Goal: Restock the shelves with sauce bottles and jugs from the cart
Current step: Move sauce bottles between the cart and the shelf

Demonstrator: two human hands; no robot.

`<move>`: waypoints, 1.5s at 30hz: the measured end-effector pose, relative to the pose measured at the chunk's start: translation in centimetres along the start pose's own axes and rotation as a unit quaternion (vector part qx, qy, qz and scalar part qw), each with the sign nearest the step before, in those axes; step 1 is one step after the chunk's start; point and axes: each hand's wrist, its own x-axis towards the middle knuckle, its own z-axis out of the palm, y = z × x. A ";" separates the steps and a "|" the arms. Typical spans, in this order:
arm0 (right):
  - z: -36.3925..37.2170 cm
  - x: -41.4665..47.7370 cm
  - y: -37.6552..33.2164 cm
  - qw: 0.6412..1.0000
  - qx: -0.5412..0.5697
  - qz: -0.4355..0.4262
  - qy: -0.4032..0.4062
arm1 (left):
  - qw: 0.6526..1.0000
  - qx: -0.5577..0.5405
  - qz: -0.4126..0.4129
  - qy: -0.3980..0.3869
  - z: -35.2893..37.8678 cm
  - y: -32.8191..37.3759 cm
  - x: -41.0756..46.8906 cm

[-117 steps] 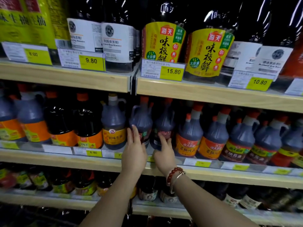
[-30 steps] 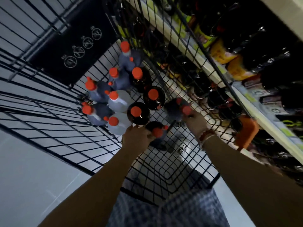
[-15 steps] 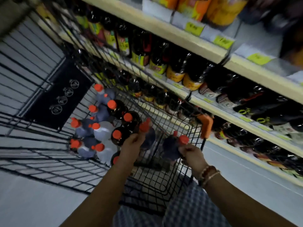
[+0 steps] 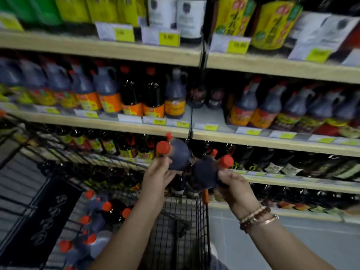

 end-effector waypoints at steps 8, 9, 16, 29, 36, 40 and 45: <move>1.2 1.8 -7.2 0.983 0.161 -0.080 0.029 | 0.993 -0.073 0.073 -0.061 7.7 5.3 3.9; 1.4 2.6 -7.9 0.981 0.172 -0.085 0.033 | 0.992 -0.084 0.076 -0.058 8.6 5.5 4.6; 2.6 6.3 -11.8 0.967 0.225 -0.104 0.062 | 0.988 -0.096 0.117 -0.030 12.0 5.3 9.2; 3.1 10.8 -12.2 0.961 0.192 -0.197 0.017 | 0.977 -0.179 0.114 -0.021 13.5 2.7 13.7; 3.4 13.8 -12.4 0.966 0.099 -0.238 0.020 | 0.983 -0.112 0.140 -0.033 13.2 3.5 14.7; 3.9 16.3 -13.2 0.970 -0.013 -0.241 0.030 | 0.987 0.016 0.161 -0.013 13.2 4.2 16.1; 4.6 19.7 -14.6 0.936 -0.183 -0.284 0.096 | 0.970 0.144 0.198 0.002 13.8 4.7 17.2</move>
